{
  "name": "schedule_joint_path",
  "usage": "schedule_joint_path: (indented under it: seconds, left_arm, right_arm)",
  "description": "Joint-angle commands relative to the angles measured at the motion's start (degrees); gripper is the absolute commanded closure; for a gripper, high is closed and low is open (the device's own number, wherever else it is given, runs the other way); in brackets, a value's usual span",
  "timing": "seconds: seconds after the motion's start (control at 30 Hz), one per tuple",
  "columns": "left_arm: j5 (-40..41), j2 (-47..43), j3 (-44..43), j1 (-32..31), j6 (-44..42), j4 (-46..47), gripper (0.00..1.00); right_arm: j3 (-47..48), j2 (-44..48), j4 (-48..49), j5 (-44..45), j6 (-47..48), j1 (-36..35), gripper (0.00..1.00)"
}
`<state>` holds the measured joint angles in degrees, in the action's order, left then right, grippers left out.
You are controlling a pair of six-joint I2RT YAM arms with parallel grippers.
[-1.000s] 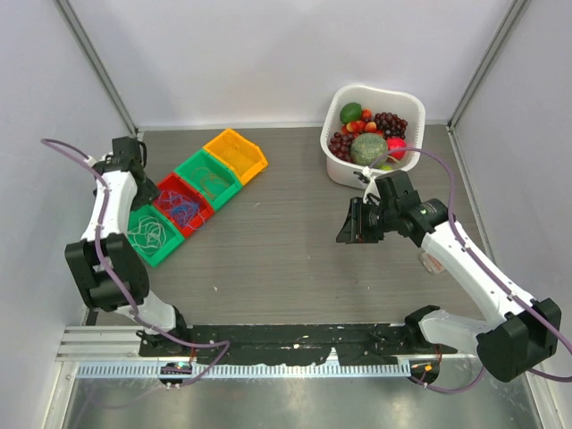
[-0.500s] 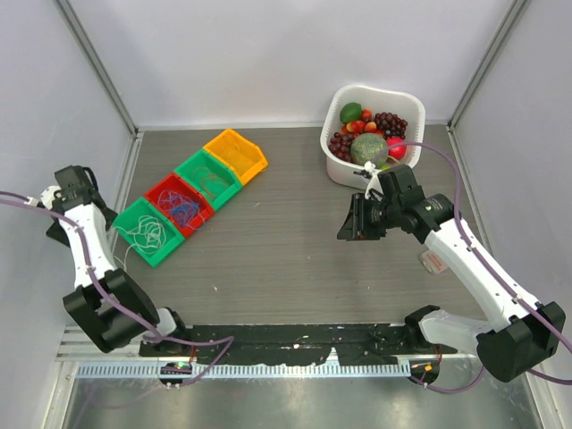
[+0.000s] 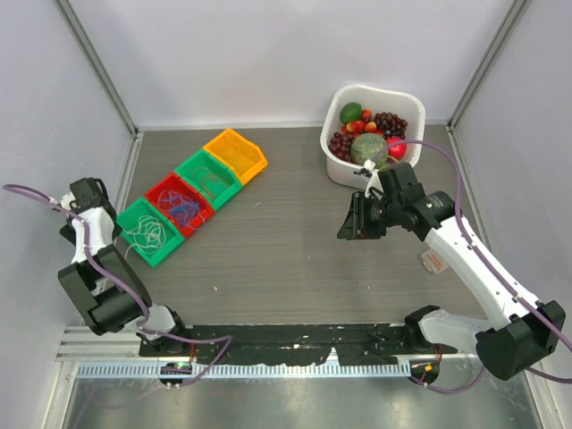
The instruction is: Untangle the cables
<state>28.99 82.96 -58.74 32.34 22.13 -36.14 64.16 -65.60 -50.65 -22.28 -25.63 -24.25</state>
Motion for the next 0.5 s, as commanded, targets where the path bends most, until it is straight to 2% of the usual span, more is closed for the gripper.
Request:
schedule_joint_path:
  seconds: [0.0,0.1,0.23,0.27,0.37,0.47]
  left_arm:
    - [1.16,2.11,1.87,0.18,-3.93,10.20,0.34]
    - [0.28,4.84,2.93,0.10,-4.02,13.19,0.36]
    - [0.71,7.12,4.60,0.18,-4.02,17.77,0.56]
    - [1.32,7.56,4.51,0.18,-3.94,17.95,0.64]
    - [4.65,6.61,3.11,-0.34,-4.11,15.33,0.99]
    - [10.89,2.93,1.27,-2.71,-2.89,8.92,1.00]
  right_arm:
    - [2.46,-1.19,0.12,-1.27,0.23,-0.01,0.66]
    - [2.81,-2.07,-0.06,-1.10,0.14,-0.01,0.65]
    - [3.34,-2.77,-0.32,-0.39,0.23,-0.01,0.66]
    - [3.60,-2.69,-0.58,-0.31,0.40,-0.01,0.66]
    - [4.13,-2.43,-1.38,0.31,1.28,-0.01,0.67]
    - [4.22,-2.07,-1.91,0.57,1.55,-0.01,0.69]
